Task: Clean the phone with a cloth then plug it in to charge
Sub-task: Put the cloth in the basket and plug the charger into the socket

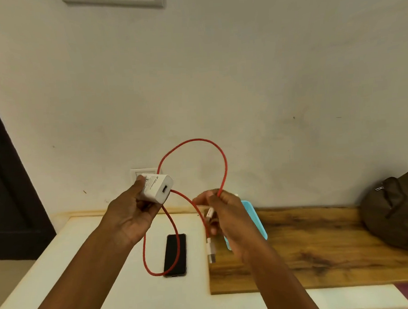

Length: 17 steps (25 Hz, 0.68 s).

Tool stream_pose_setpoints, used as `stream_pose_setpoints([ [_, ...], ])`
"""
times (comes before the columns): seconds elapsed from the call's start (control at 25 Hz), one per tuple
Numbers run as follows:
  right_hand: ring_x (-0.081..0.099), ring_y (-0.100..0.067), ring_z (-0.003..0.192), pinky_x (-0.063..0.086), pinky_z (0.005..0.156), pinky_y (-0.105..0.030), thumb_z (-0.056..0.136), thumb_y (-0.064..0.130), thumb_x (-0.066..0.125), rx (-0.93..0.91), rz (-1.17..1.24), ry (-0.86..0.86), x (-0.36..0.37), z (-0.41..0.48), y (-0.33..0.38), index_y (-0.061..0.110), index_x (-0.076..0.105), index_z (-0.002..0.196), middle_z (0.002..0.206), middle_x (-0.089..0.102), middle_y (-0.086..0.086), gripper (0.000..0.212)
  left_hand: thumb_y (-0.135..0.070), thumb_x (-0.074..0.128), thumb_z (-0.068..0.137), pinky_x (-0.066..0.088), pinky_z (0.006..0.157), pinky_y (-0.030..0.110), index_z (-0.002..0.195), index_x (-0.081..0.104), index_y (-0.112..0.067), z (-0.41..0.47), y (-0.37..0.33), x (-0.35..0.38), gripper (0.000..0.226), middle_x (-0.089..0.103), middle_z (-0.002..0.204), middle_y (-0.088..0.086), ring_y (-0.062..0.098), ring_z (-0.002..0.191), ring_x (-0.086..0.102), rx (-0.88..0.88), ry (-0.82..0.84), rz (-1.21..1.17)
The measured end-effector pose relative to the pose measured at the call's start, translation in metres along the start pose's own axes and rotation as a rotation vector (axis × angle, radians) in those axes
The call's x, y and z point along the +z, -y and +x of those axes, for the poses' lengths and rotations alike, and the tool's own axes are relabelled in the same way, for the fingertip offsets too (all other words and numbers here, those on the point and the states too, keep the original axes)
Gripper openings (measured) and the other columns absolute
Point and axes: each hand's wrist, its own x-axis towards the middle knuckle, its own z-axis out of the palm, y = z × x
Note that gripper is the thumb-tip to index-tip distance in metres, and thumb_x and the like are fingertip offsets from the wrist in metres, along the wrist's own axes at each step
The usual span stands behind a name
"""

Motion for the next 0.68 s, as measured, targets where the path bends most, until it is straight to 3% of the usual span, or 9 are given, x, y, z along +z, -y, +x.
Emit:
stream_pose_setpoints([
  [0.16,0.061,-0.006,0.059,0.046,0.052,-0.014,0.095,0.032,0.05,0.044,0.012,0.322,-0.005,-0.008,-0.001,0.023,0.069,0.106,0.083,0.076,0.004,0.024,-0.018,0.057,0.089,0.053,0.063,0.046,0.128,0.045,-0.008,-0.003,-0.004,0.005,0.041,0.062,0.104,0.016,0.027,0.092,0.063,0.035,0.012,-0.002],
  [0.44,0.068,-0.012,0.07,0.054,0.056,-0.017,0.081,0.024,0.068,0.113,0.23,0.622,-0.011,-0.023,0.0,0.02,0.075,0.088,0.08,0.074,0.002,0.011,-0.02,0.057,0.089,0.053,0.063,0.045,0.124,0.045,-0.009,-0.005,-0.013,0.006,0.039,0.061,0.099,0.014,0.026,0.088,0.063,0.098,-0.018,-0.019],
  [0.56,0.072,-0.013,0.074,0.058,0.062,-0.019,0.079,0.019,0.068,0.065,0.401,0.578,-0.008,-0.025,0.006,0.021,0.076,0.082,0.081,0.076,-0.001,0.009,-0.02,0.057,0.089,0.055,0.071,0.045,0.116,0.048,-0.008,-0.008,-0.011,0.008,0.031,0.062,0.099,0.014,0.025,0.088,0.063,0.094,-0.004,-0.021],
  [0.68,0.074,-0.018,0.078,0.058,0.063,-0.021,0.068,0.019,0.073,-0.048,0.563,0.309,0.002,-0.019,0.015,0.019,0.076,0.075,0.083,0.077,-0.005,0.008,-0.02,0.055,0.09,0.053,0.075,0.046,0.12,0.048,-0.006,-0.012,-0.01,0.012,0.034,0.062,0.105,0.017,0.029,0.099,0.063,0.081,0.025,-0.024],
])
